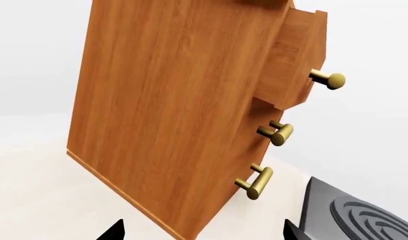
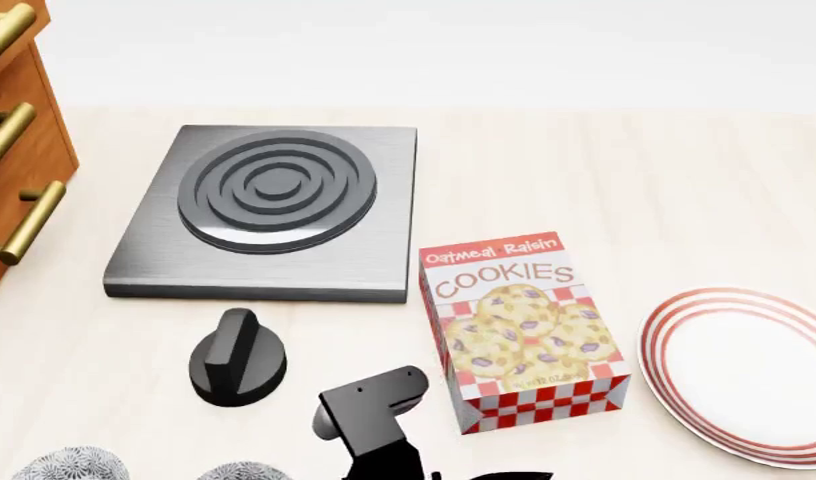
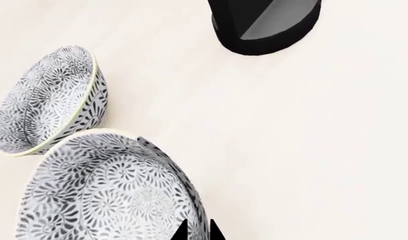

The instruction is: Pick the akita bowl from table center and place it on the plate.

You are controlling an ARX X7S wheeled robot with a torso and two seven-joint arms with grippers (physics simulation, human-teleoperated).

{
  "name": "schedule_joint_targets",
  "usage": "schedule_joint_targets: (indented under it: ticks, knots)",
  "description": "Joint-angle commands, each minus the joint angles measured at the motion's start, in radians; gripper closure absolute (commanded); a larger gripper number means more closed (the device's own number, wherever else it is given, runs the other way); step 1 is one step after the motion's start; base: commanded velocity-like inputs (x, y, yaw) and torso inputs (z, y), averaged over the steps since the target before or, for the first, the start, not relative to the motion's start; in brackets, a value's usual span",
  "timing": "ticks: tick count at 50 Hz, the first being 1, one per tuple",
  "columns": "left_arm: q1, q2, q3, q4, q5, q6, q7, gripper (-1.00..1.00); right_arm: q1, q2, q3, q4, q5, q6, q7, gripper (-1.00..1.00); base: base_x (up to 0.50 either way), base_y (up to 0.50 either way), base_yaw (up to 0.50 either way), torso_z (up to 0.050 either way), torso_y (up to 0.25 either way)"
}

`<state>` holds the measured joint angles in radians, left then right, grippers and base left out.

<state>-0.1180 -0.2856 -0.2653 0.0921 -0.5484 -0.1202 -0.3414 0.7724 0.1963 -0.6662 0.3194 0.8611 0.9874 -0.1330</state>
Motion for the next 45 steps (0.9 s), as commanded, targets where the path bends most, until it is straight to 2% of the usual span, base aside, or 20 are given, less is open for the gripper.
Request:
schedule_joint_targets:
  ticks: [1,7,8,9,12,20,33,36,41,45]
  knots:
    - [0.003,-0.003,0.006,0.003,0.010,0.006,-0.008,-1.00,-0.015,0.018,0.038,-0.065,0.009,-0.020,0.047,1.00,0.00,0.00,0.00,0.000,0.000]
    - [0.000,-0.002,0.011,0.003,0.012,0.007,-0.010,-1.00,-0.046,0.075,0.147,-0.289,0.061,-0.041,0.168,1.00,0.00,0.00,0.00,0.000,0.000]
    - [0.000,-0.001,0.015,0.003,0.013,0.009,-0.007,-1.00,-0.072,0.116,0.165,-0.439,0.039,-0.065,0.233,1.00,0.00,0.00,0.00,0.000,0.000]
    - [0.000,-0.001,0.017,0.002,0.014,0.010,-0.006,-1.00,-0.074,0.135,0.144,-0.483,0.000,-0.082,0.248,1.00,0.00,0.00,0.00,0.000,0.000]
    - [-0.001,-0.001,0.021,0.001,0.017,0.010,-0.006,-1.00,-0.094,0.187,0.105,-0.612,-0.117,-0.150,0.307,1.00,0.00,0.00,0.00,0.000,0.000]
    - [-0.010,-0.003,0.030,-0.002,0.018,0.008,-0.006,-1.00,-0.108,0.273,0.187,-0.863,-0.169,-0.215,0.418,1.00,0.00,0.00,0.00,0.000,0.000]
    - [-0.004,-0.005,0.039,0.006,0.021,0.011,-0.009,-1.00,-0.102,0.439,0.163,-1.083,-0.391,-0.299,0.477,1.00,0.00,0.00,0.00,0.000,0.000]
    - [-0.002,-0.007,0.039,0.011,0.020,0.008,-0.012,-1.00,-0.095,0.485,0.196,-1.143,-0.417,-0.292,0.506,1.00,0.00,0.00,0.00,0.000,0.000]
    - [0.000,-0.009,0.042,0.017,0.021,0.006,-0.014,-1.00,-0.058,0.555,0.165,-1.208,-0.511,-0.246,0.533,1.00,0.00,0.00,0.00,0.000,0.000]
    - [-0.001,-0.010,0.045,0.014,0.023,0.007,-0.016,-1.00,-0.048,0.610,0.221,-1.277,-0.536,-0.245,0.563,1.00,0.00,0.00,0.00,0.000,0.000]
